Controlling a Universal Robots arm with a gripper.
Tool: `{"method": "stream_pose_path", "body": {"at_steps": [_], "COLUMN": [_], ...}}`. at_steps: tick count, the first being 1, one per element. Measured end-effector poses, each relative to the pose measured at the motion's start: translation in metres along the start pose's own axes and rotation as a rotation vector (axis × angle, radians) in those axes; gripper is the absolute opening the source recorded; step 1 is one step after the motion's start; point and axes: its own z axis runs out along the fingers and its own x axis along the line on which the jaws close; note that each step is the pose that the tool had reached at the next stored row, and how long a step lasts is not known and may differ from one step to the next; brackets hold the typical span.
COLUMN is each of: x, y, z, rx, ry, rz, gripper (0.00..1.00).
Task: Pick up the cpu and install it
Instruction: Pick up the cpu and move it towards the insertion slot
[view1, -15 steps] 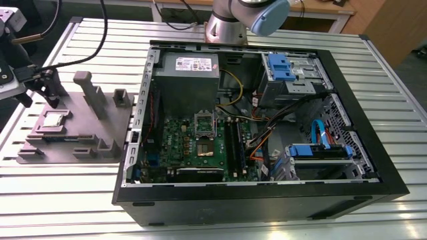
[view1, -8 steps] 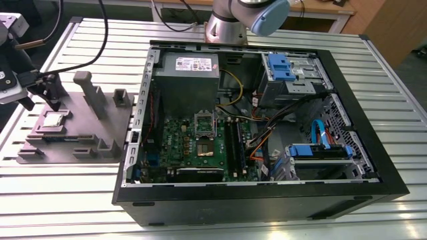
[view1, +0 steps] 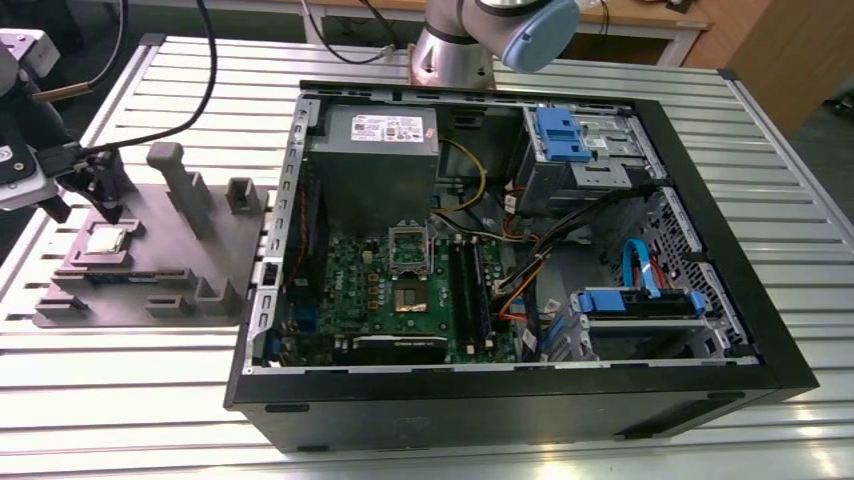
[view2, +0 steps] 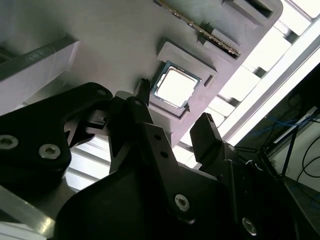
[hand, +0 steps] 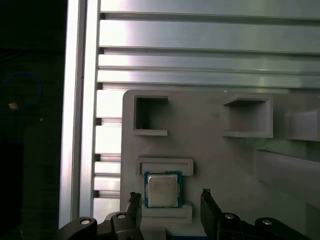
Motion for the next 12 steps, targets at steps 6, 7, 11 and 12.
{"method": "stream_pose_path", "body": {"at_steps": [6,7,11,12], "x": [0.0001,0.0001,0.0001,0.0001], "y": [-0.0002,-0.0003,-0.0006,-0.0007], "z": [0.0066,0.0084,0.0155,0.0173], "rx": [0.0011,0.0012,0.0018,0.0022], "ry": [-0.0001,0.0001,0.0012,0.0012], "rz": [0.000,0.000,0.000,0.000], "gripper": [0.59,0.59,0.59,0.59]}}
